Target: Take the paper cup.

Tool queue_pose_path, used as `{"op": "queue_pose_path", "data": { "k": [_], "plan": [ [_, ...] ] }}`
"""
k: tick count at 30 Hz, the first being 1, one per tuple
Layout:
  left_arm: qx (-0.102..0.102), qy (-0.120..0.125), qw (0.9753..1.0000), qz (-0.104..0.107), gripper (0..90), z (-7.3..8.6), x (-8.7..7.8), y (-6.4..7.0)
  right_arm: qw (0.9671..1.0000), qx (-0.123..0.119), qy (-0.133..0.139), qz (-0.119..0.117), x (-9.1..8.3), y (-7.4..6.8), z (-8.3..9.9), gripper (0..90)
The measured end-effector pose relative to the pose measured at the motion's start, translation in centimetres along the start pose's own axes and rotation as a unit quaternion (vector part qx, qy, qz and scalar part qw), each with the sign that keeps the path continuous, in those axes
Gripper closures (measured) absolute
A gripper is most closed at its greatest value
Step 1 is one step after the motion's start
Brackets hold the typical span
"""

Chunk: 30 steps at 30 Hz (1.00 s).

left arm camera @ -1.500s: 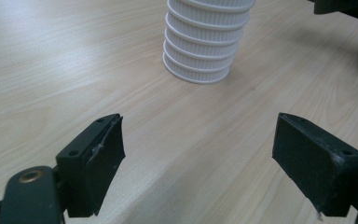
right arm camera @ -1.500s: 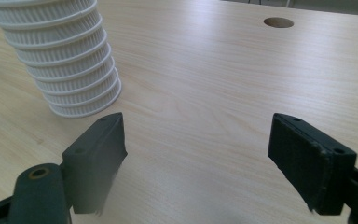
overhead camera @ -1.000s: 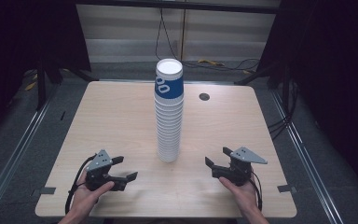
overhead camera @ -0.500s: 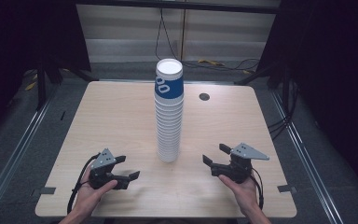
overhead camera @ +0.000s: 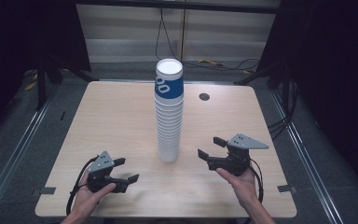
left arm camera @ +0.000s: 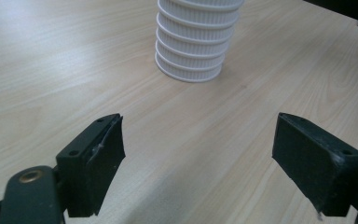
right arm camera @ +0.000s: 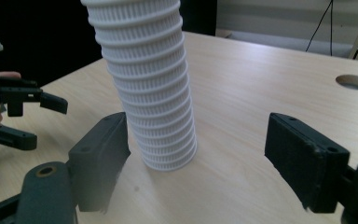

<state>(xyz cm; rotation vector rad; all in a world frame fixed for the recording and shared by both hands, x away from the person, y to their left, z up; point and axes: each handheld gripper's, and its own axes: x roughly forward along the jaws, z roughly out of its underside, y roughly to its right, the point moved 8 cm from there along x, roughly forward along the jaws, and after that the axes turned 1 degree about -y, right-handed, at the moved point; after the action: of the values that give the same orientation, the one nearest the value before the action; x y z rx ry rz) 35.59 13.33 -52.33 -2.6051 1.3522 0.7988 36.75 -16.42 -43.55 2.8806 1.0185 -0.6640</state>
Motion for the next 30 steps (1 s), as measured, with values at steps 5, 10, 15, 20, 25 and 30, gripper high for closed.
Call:
{"op": "queue_pose_path", "data": {
  "k": [5, 10, 15, 20, 25, 30],
  "plan": [
    [-0.010, -0.002, 1.0000, 0.000, 16.6, 0.1, 0.1, -0.1, 0.9999, 0.000, 0.010, -0.005, -0.1, 0.0, -1.4, 20.7],
    [-0.001, -0.003, 1.0000, 0.004, 16.6, 0.0, 0.1, 0.3, 0.9996, -0.007, 0.019, -0.020, 0.0, -0.8, -2.9, 18.0],
    [0.005, -0.003, 1.0000, 0.003, 16.6, -0.1, 0.0, 0.4, 0.9987, -0.019, 0.029, -0.036, 0.1, -0.9, -5.1, 16.3],
    [-0.001, -0.006, 1.0000, 0.004, 16.5, 0.1, 0.1, 0.1, 0.9979, -0.034, 0.036, -0.042, 0.1, -0.9, -7.3, 16.3],
    [0.004, -0.008, 0.9999, 0.007, 16.5, 0.1, 0.2, 0.4, 0.9962, -0.043, 0.022, -0.072, 0.3, -1.8, -9.1, 15.0],
    [0.013, -0.013, 0.9998, 0.010, 16.5, 0.1, 0.4, 0.8, 0.9956, -0.048, 0.031, -0.074, 0.0, -2.3, -10.8, 13.8]
  ]
}}
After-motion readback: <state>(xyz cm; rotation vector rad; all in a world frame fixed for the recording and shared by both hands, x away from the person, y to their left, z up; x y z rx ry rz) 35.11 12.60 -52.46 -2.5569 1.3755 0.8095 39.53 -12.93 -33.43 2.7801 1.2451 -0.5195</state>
